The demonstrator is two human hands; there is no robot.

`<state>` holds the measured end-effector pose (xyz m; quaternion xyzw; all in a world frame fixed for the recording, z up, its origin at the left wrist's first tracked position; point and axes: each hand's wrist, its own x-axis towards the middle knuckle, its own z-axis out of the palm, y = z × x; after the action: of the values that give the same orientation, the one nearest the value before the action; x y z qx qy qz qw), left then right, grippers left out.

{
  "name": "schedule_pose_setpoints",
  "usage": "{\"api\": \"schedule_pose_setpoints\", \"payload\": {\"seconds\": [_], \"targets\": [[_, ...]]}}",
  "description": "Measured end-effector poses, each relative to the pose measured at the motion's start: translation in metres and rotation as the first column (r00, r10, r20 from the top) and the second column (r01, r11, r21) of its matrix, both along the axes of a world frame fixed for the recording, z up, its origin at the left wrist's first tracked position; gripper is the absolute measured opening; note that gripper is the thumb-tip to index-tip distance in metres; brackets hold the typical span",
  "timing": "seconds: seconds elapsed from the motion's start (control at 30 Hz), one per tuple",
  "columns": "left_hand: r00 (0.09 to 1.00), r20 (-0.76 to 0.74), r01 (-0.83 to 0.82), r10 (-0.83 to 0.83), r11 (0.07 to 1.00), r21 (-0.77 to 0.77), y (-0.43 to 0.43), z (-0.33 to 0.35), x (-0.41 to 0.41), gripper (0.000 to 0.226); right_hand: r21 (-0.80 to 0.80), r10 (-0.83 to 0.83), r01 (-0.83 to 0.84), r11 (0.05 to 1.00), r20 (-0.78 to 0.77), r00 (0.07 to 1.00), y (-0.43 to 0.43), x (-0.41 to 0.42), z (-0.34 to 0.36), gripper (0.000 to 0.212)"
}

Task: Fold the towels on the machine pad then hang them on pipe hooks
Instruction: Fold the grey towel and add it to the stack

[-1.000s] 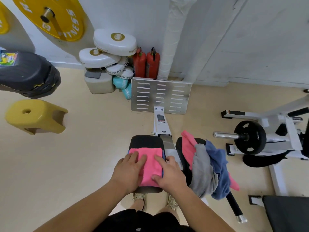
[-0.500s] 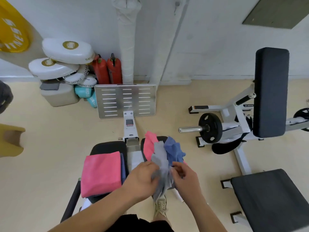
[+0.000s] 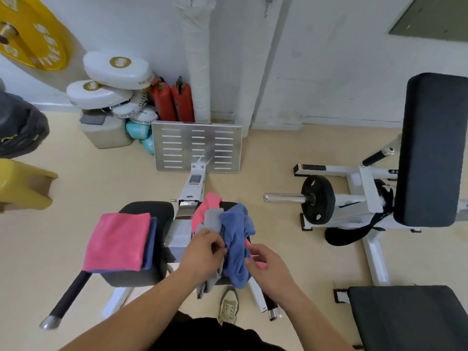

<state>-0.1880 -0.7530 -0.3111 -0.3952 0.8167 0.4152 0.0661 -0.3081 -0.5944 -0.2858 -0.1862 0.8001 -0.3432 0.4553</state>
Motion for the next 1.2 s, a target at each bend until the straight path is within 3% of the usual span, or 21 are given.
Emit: {"api": "schedule_pose_setpoints", "payload": {"seconds": [0.17,0.33,0.57,0.67,0.8,0.93,1.13,1.2], "targets": [[0.99,0.016,-0.141,0.141,0.99,-0.031,0.009,0.001,0.025,0.011,0.056,0.204,-0.2,0.978,-0.075,0.976,-0.021,-0.011,-0.006,0.04],[0.946,0.044,-0.321,0.32,0.947,0.01,0.008,-0.011,0.038,0.03,0.022,0.452,-0.457,0.889,-0.202,0.869,-0.036,-0.006,-0.009,0.061],[0.891,0.019,-0.454,0.454,0.889,0.058,0.014,-0.017,0.058,0.016,0.119,0.619,-0.609,0.784,-0.093,0.78,-0.038,0.001,-0.017,0.072],[0.835,-0.033,-0.543,0.55,0.832,0.11,0.017,0.002,0.069,0.011,0.106,0.617,-0.609,0.786,-0.078,0.783,-0.04,0.005,-0.014,0.07],[0.731,-0.155,-0.653,0.665,0.747,0.128,0.01,0.054,0.087,0.014,0.047,0.492,-0.49,0.87,-0.07,0.868,-0.04,0.011,-0.012,0.052],[0.583,-0.287,-0.74,0.76,0.643,0.198,-0.006,0.11,0.102,0.022,0.046,0.453,-0.451,0.892,-0.074,0.888,-0.043,0.014,-0.01,0.048],[0.571,-0.491,-0.666,0.658,0.721,0.192,-0.003,0.201,0.099,0.009,0.065,0.342,-0.338,0.939,-0.058,0.938,-0.051,0.021,0.012,0.042],[0.478,-0.607,-0.703,0.635,0.691,0.169,0.006,0.229,0.094,0.005,0.06,0.35,-0.347,0.936,-0.065,0.934,-0.051,0.017,0.018,0.038]]}}
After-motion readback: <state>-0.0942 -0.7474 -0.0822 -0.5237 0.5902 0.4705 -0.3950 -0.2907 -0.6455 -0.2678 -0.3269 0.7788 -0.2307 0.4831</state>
